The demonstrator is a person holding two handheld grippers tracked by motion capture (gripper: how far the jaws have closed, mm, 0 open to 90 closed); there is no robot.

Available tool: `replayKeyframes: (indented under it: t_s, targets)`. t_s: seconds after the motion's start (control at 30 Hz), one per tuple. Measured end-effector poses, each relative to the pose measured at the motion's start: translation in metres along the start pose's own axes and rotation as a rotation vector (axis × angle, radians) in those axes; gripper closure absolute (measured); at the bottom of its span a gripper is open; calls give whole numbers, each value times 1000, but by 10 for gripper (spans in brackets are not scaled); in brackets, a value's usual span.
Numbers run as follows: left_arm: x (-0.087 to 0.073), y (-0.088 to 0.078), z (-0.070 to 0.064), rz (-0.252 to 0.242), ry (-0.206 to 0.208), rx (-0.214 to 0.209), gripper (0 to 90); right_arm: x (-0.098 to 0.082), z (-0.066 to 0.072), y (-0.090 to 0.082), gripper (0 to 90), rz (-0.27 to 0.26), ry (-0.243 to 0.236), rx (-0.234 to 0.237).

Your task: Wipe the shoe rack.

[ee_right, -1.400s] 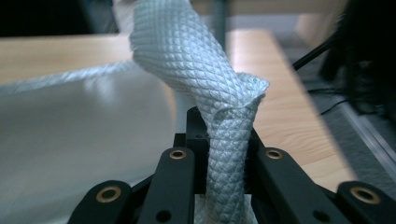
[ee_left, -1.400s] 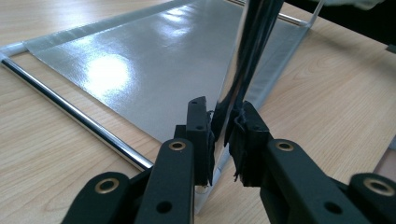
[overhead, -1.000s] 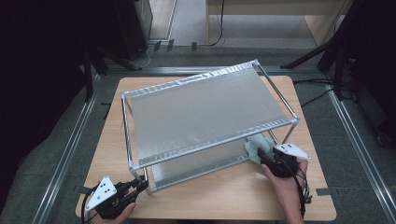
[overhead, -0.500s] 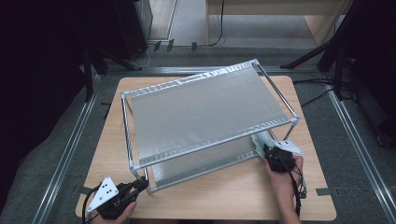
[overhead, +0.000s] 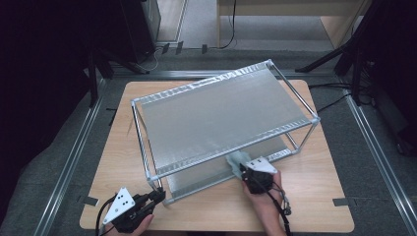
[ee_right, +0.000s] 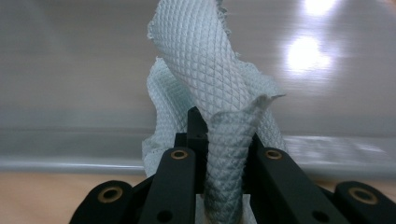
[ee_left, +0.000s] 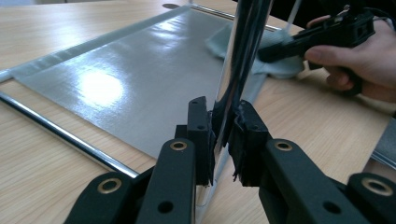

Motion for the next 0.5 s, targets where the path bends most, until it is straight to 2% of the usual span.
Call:
replayKeyframes:
  t_s: [0.07, 0.13, 0.33, 0.43, 0.5]
  targets:
    - [1, 4, -4, 0, -2, -3, 795, 0, 19, 2, 821, 1, -15, 39]
    - [2, 7, -9, 3, -7, -8, 795, 0, 38, 3, 822, 5, -10, 94]
    - [5, 22, -30, 11, 14, -52, 795, -4, 95, 2, 820, 6, -94, 235]
    - [5, 23, -31, 11, 22, -59, 797, -6, 112, 0, 817, 11, -119, 293]
    - [5, 23, -31, 11, 28, -62, 798, -5, 111, -2, 817, 15, -126, 296]
Point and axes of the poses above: each handheld gripper's, and its own axes: y roughly forward along the jaws, x roughly out of its top, z roughly to its left, the point moved 6 cm from there along y, roughly forward along the jaws
